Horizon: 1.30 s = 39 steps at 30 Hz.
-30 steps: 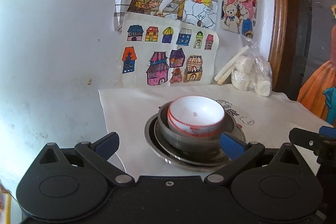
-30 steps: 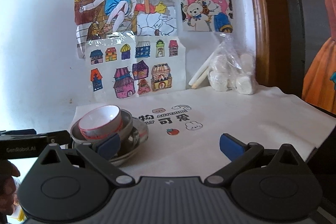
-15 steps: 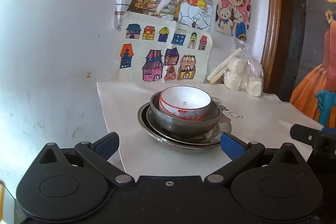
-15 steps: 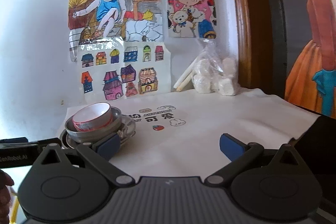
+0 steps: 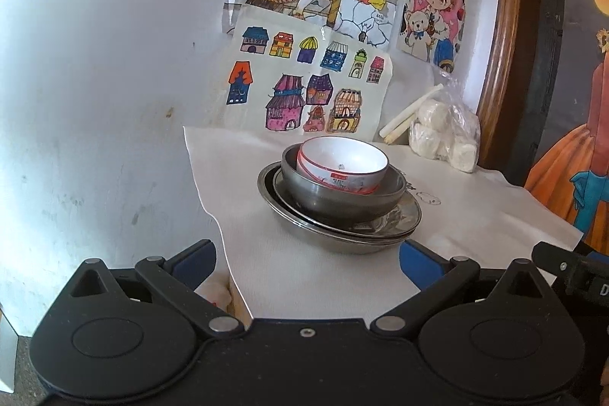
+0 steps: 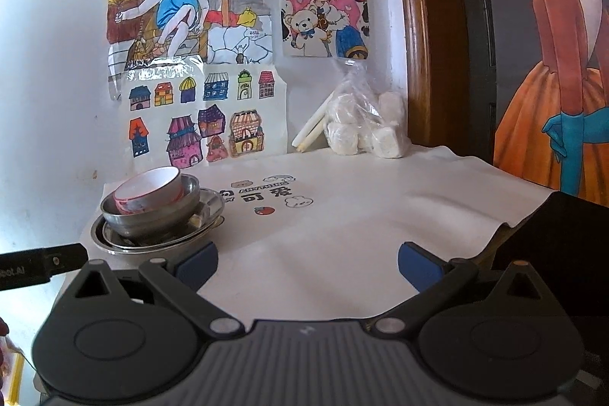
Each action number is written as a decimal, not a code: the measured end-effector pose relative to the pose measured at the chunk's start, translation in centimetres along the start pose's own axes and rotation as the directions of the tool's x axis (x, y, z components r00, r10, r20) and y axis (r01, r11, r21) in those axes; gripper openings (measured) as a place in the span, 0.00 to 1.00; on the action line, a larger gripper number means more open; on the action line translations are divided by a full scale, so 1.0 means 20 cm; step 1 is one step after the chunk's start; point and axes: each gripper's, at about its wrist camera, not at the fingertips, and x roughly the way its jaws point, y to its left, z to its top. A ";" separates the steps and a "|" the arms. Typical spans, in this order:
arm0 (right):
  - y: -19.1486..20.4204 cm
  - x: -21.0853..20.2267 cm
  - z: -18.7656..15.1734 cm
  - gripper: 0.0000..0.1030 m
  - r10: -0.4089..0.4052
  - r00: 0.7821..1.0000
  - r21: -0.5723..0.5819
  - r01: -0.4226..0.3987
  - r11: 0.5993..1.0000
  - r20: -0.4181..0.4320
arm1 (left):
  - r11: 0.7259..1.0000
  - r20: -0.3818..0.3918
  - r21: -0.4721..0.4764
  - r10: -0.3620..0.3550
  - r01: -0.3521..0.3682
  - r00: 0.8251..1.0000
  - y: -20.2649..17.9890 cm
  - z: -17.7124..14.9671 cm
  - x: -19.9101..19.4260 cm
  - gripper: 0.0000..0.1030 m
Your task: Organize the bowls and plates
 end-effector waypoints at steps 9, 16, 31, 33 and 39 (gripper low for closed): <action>0.01 0.02 -0.01 1.00 0.009 1.000 -0.002 -0.009 1.000 -0.017 | 0.999 -0.010 0.027 0.023 -0.022 1.000 -0.01 -0.03 -0.01 0.99; 0.00 0.02 -0.01 1.00 0.009 1.000 -0.002 -0.009 1.000 -0.024 | 0.999 -0.020 0.031 0.025 -0.025 0.999 -0.01 -0.03 0.00 0.99; 0.01 0.03 -0.01 1.00 0.010 1.000 -0.009 -0.011 1.000 -0.029 | 0.999 -0.026 0.033 0.023 -0.022 0.999 -0.02 -0.02 0.02 0.99; 0.01 0.03 -0.01 1.00 0.009 1.000 -0.010 -0.009 1.000 -0.028 | 0.999 -0.026 0.033 0.023 -0.022 0.999 -0.02 -0.02 0.02 0.99; 0.02 0.03 -0.01 1.00 0.010 1.000 -0.017 -0.010 1.000 -0.027 | 0.999 -0.023 0.029 0.023 -0.023 0.999 -0.02 -0.03 0.01 0.99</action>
